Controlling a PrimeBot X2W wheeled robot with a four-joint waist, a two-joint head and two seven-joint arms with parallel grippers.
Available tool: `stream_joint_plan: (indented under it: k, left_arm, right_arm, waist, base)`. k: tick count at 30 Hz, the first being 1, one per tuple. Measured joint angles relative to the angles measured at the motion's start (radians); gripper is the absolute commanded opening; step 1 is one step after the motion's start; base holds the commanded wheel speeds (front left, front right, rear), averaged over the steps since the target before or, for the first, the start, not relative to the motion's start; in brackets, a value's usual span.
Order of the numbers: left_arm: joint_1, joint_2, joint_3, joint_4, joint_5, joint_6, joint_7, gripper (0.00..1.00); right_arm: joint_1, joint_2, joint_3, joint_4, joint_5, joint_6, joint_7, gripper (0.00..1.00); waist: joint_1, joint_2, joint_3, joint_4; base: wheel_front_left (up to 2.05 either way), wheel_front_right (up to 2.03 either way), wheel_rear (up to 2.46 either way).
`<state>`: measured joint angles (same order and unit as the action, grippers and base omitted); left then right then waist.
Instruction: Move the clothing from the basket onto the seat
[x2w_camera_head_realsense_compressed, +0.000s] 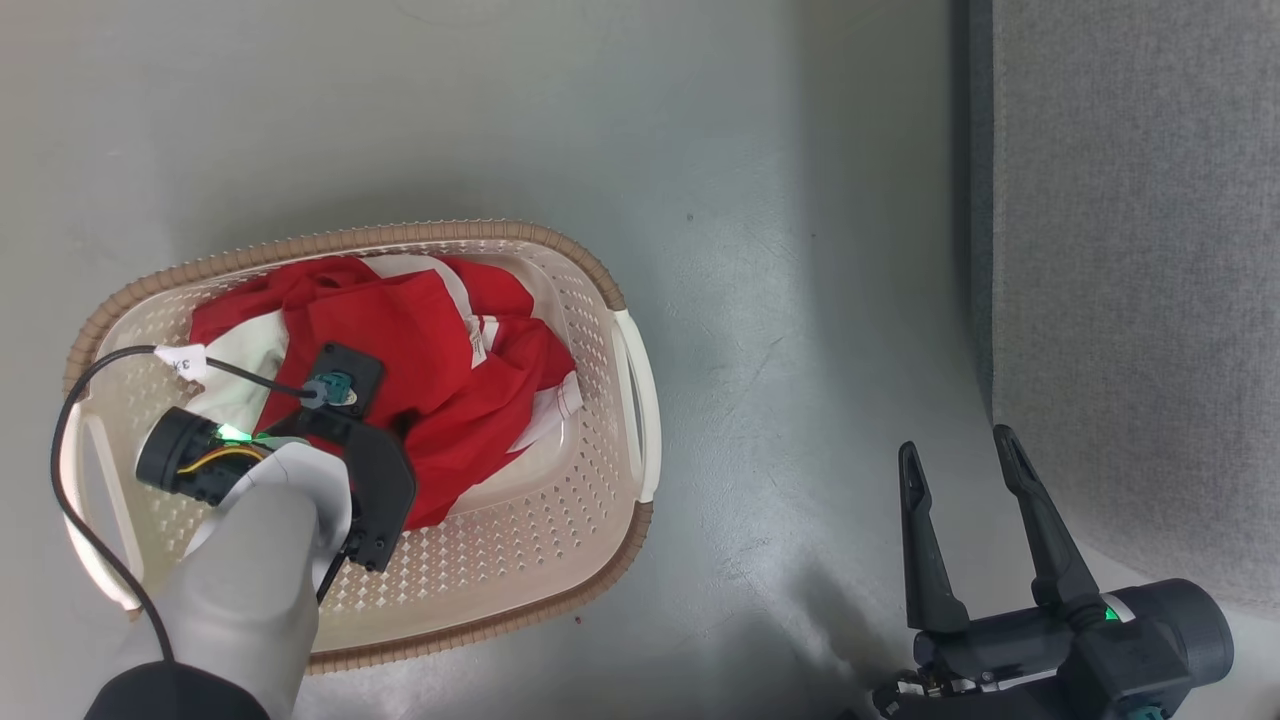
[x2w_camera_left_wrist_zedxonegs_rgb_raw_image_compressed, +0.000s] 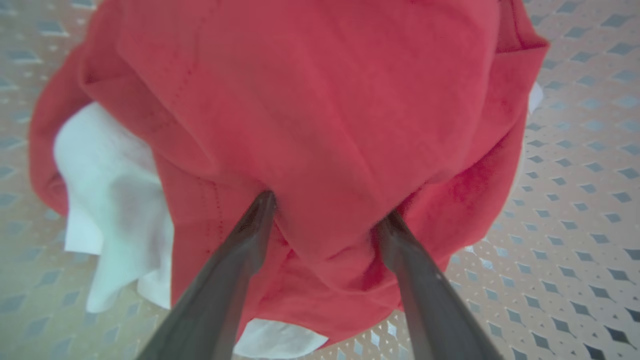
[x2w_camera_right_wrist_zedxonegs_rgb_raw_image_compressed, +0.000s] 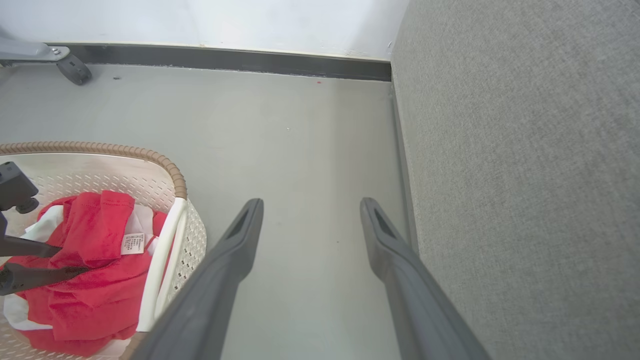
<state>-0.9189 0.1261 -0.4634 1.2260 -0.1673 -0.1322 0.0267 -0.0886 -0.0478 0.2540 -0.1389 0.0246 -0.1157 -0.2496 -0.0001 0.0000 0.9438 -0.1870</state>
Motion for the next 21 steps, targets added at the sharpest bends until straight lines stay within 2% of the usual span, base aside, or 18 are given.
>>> stream_joint_plan:
  k: [3,4,5,10,21]
  left_arm:
    - [-0.008,-0.010,0.040,0.013,-0.027,0.000,0.008,1.00]
    - [-0.011,-0.013,0.047,0.016,-0.032,0.000,0.008,0.06]
    - [-0.015,-0.018,0.058,0.018,-0.037,0.000,0.008,0.00]
    - [-0.018,-0.032,0.071,0.020,-0.071,0.000,0.008,0.00]
    - [0.011,-0.017,0.101,0.034,-0.099,0.000,-0.010,0.00]
  right_arm:
    - [0.000,0.000,0.001,-0.013,-0.010,0.000,0.000,1.00]
    - [0.000,0.000,0.001,-0.016,-0.010,0.000,0.000,1.00]
    - [0.000,0.000,0.000,-0.017,-0.011,0.000,0.000,1.00]
    - [-0.002,0.000,0.003,-0.019,-0.015,0.000,0.000,1.00]
    - [-0.074,0.000,0.034,0.016,-0.005,-0.005,0.000,1.00]
  waist:
    - [0.0000,0.0000,0.002,0.002]
    - [0.0000,0.0000,0.003,0.003]
    - [0.0000,0.0000,0.003,0.004]
    - [0.0001,0.0000,0.004,0.011]
    - [0.0001,0.0000,-0.033,0.011]
  base:
    - [0.00,0.00,0.00]
    - [0.00,0.00,0.00]
    - [0.00,0.00,0.00]
    - [0.00,0.00,0.00]
    - [0.00,0.00,0.00]
